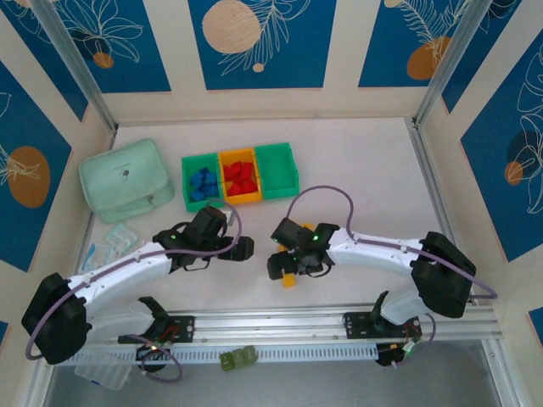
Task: Sort the legos into containers by color
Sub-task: Pick up the lego from the bottom-center of the table.
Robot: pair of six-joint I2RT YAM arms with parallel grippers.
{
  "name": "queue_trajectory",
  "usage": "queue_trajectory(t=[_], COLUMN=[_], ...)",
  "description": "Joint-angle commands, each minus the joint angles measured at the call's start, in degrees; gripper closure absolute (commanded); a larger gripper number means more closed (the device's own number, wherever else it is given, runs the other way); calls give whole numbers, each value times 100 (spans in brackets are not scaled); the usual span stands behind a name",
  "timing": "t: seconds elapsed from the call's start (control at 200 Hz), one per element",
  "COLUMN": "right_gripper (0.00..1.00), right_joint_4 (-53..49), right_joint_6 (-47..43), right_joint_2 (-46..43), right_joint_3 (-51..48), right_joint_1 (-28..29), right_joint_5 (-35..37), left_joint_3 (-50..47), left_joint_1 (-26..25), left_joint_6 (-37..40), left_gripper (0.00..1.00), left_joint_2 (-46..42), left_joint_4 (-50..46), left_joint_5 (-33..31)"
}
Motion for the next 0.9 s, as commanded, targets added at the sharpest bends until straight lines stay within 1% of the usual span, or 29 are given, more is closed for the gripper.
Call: queue_trajectory(t=[0.0,0.175,0.27,0.39,0.52,0.59,0.745,0.83,0.895], right_gripper=[14,26,35,46,54,62,71,72,71], right_joint_4=[56,142,96,73,26,-14,-214,-419,-497], right_joint_6=[219,159,132,96,31,-12,-194,-403,-637], right_joint_2=[216,413,486,548,570,547,325,124,-5], right_joint_3=[25,66,88,102,155,192,418,653,855], right_joint_1=[237,319,364,366,366,379,370,308,125], right_joint_5=[215,230,353,454,529,581,757,948,974], left_joint_3=[-119,-59,-69,-51,-41,-22,83,232,388], left_joint_1=[-46,-47,-45,-43,-39,-35,-1,61,133], left_joint_6=[-266,-325,-385,-431,-448,-454,-404,-330,-226], left_gripper=[1,1,1,1,1,1,1,1,1], left_joint_2=[-133,-130,-151,-156,-173,-207,-330,-369,-371], left_joint_4=[210,60,-2,3,-8,-26,-83,-204,-311], left_joint_5=[-4,-118,-231,-205,-199,-226,-260,-352,-420])
